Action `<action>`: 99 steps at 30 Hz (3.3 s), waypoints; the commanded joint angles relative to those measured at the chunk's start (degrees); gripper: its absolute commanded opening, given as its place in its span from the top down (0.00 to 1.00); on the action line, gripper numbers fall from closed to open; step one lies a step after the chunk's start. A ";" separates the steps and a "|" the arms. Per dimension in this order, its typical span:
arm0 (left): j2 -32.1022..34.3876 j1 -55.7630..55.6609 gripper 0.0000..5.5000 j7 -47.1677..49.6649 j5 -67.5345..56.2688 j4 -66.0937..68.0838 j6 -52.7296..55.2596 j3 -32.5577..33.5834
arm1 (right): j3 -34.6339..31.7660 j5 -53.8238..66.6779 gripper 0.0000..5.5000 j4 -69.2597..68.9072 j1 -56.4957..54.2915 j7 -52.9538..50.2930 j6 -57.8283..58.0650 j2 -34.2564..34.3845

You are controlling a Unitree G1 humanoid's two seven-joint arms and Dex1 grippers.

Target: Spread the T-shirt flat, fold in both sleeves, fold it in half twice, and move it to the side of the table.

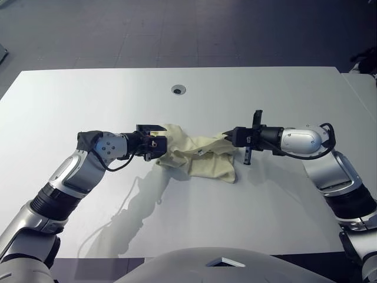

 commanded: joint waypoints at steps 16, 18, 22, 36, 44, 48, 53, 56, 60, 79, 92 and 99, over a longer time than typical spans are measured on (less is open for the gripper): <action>-3.05 -0.15 0.98 -2.79 0.12 0.23 -0.61 1.64 | -0.39 -0.39 1.00 1.88 -1.21 0.52 -1.23 -0.05; -3.12 -0.67 0.99 -3.30 0.13 0.89 -0.84 1.63 | -0.37 -0.46 1.00 3.35 -2.01 0.63 -1.87 0.04; -4.35 -4.11 0.99 -3.98 0.28 4.95 -2.02 1.44 | -0.06 -0.50 1.00 9.27 -6.10 0.41 -3.49 1.75; -20.44 -51.85 0.99 19.30 6.36 75.06 -16.57 1.90 | 0.23 -10.60 1.00 84.24 -52.59 -34.53 -23.00 23.01; -22.52 -66.52 0.99 40.88 10.90 87.28 -17.53 2.08 | 2.51 -19.58 1.00 93.81 -64.63 -58.74 -25.19 21.99; -22.16 -69.42 0.99 44.77 11.88 87.89 -19.31 2.55 | 3.14 -22.65 1.00 94.24 -67.28 -65.81 -27.49 21.31; -22.16 -67.19 0.99 42.20 13.33 87.23 -21.60 1.56 | 2.50 -23.29 1.00 93.95 -66.44 -66.07 -30.66 20.80; -21.58 -63.29 0.99 37.76 13.62 85.11 -24.18 0.68 | 1.18 -21.22 1.00 93.34 -63.19 -59.57 -33.28 20.67; -17.75 -52.42 0.99 25.26 11.20 73.42 -27.43 0.56 | -1.08 -16.11 1.00 91.69 -56.82 -38.95 -36.79 20.22; 10.75 -4.28 0.99 -25.06 -14.76 -11.54 3.35 4.21 | -0.56 16.68 1.00 20.59 -18.11 32.03 -0.89 -1.28; 12.72 12.38 0.99 -23.37 -14.56 -25.29 11.08 2.38 | 2.92 17.35 1.00 -6.98 5.38 28.84 10.14 -10.54; 14.22 15.61 0.99 -23.38 -15.37 -27.63 11.66 3.35 | 2.20 19.79 1.00 -12.75 8.99 27.71 12.88 -12.79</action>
